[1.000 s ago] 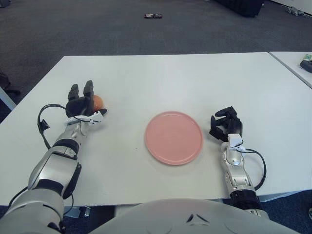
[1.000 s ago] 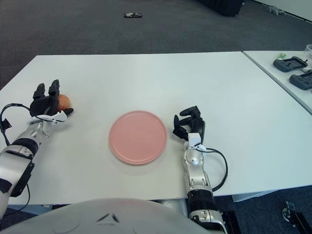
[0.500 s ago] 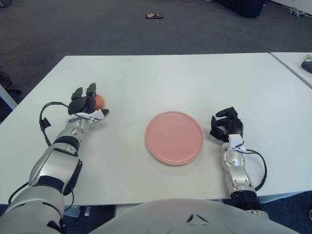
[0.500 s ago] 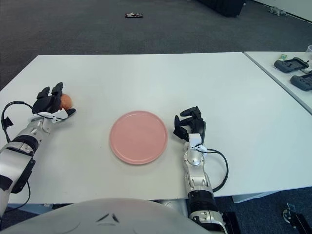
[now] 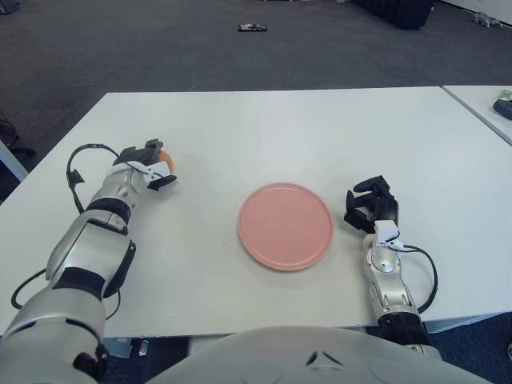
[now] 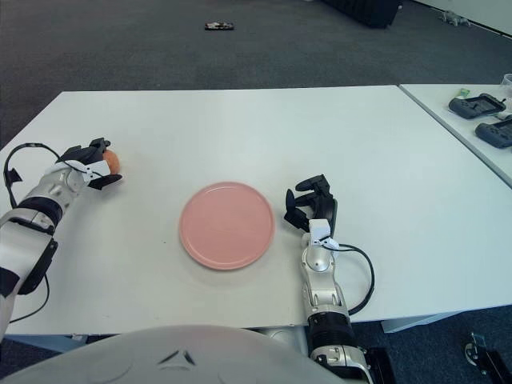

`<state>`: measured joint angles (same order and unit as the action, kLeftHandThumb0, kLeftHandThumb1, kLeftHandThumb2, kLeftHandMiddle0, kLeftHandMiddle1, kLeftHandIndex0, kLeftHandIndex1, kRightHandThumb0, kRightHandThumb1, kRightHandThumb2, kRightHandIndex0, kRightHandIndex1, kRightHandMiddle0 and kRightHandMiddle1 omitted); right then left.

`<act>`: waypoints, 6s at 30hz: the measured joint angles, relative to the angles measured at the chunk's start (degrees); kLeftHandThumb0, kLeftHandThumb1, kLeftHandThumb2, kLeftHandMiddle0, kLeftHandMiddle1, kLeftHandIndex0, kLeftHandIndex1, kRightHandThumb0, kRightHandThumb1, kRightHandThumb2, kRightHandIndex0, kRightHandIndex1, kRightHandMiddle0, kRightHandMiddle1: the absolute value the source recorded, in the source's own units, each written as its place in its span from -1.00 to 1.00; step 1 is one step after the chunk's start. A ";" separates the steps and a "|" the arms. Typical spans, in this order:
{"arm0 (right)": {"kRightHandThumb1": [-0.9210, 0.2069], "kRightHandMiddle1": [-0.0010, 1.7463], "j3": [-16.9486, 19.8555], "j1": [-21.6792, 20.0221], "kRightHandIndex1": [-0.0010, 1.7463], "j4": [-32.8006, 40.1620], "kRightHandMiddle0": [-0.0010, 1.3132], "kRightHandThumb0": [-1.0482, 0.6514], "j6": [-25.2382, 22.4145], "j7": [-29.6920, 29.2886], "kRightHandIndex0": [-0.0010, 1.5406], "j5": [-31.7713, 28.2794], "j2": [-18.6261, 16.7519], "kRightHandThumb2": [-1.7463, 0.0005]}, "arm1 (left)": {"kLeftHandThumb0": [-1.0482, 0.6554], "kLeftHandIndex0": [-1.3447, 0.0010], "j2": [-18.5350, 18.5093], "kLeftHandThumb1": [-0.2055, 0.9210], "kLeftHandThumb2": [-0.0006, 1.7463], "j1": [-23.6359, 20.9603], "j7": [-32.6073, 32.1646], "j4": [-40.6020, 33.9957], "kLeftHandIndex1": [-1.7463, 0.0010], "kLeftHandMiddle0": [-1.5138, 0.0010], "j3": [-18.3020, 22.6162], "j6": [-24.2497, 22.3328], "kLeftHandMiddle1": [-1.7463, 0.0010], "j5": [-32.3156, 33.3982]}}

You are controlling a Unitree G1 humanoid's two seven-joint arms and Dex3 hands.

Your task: Put the apple into the plate.

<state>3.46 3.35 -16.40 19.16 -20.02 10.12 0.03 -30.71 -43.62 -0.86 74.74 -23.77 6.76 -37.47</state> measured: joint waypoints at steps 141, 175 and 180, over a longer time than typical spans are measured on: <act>-0.31 1.00 1.02 0.01 0.74 -0.91 -0.33 -0.25 2.18 -0.07 -0.05 0.03 -0.64 -0.21 | 0.23 -0.04 4.55 -0.83 0.98 26.93 -13.32 -66.29 -1.00 -0.31 9.19 13.91 -0.78 5.17; -0.31 1.00 1.12 -0.14 0.81 -1.28 -0.33 -0.25 2.13 0.17 -0.07 0.13 -0.55 -0.21 | 0.23 0.00 8.29 -0.77 0.97 34.98 2.11 -68.78 -1.00 -0.27 -3.00 26.80 -0.83 -1.33; -0.31 1.00 1.11 -0.11 0.80 -1.29 -0.33 -0.25 2.31 0.13 -0.07 0.13 -0.56 -0.21 | 0.23 0.02 8.32 -0.73 0.94 34.76 4.46 -68.40 -1.00 -0.25 -3.92 26.99 -0.83 -1.37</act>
<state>4.58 3.25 -17.69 21.48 -19.89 10.26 -0.52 -22.39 -8.87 3.60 6.35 -27.69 33.75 -38.84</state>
